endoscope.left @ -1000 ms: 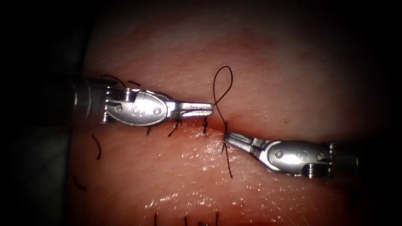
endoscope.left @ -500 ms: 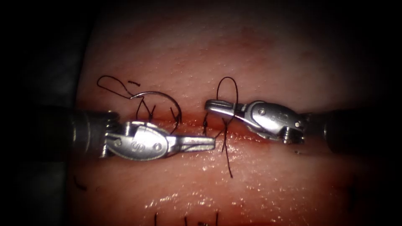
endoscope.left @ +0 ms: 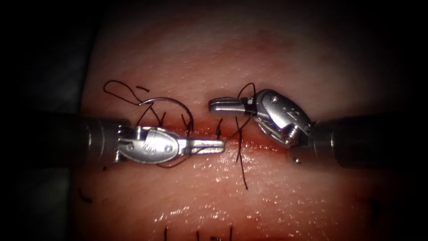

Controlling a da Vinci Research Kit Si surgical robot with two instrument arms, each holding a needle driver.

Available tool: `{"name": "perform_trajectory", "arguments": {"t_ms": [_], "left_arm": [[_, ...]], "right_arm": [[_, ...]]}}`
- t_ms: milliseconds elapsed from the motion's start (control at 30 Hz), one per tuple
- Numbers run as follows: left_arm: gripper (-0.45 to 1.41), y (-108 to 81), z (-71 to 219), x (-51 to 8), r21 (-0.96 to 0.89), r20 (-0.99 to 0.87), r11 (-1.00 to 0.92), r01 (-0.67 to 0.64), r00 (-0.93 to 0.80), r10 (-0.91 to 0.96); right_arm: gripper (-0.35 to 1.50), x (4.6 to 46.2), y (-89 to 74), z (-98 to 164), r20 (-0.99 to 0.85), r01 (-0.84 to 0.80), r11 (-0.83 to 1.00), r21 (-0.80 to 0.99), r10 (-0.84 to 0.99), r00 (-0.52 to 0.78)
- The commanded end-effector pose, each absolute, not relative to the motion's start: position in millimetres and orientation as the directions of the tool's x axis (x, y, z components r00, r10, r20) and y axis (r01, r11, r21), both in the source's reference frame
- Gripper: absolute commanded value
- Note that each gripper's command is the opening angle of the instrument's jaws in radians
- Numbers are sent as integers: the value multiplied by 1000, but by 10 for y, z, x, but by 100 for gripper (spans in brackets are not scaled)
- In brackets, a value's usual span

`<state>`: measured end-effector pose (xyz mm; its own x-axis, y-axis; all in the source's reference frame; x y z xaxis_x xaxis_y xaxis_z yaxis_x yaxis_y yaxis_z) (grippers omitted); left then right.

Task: Wound Closure
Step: Grasp the suture tail with the right driver.

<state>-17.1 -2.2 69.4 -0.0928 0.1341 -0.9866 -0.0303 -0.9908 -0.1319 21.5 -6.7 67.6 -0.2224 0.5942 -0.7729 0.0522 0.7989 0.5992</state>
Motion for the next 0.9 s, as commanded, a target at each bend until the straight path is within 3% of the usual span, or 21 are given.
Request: {"name": "perform_trajectory", "arguments": {"t_ms": [33,133,600,667,767,833,900], "left_arm": [[-45,-22,704,-176,-132,-986,-991,-27,-98,134],[-45,-17,720,-173,-152,-982,-988,-31,-108,154],[-45,-9,737,-172,-157,-980,-987,-28,-119,159],[-45,-10,737,-172,-155,-980,-987,-28,-120,158],[-45,-12,739,-171,-160,-979,-987,-28,-124,162],[-45,-11,740,-170,-159,-979,-987,-28,-126,161],[-45,-11,741,-169,-159,-979,-987,-28,-125,161]], "right_arm": [[-35,222,-68,678,-778,96,799,593,600,-187],[-35,222,-70,675,-807,208,799,564,586,-66],[-33,244,-81,664,-946,489,812,318,242,215],[-15,249,-84,661,-951,517,803,298,199,238],[32,257,-96,653,-957,572,780,255,121,263],[47,259,-104,649,-959,601,762,241,91,269],[78,261,-114,645,-957,637,736,228,49,287]]}}
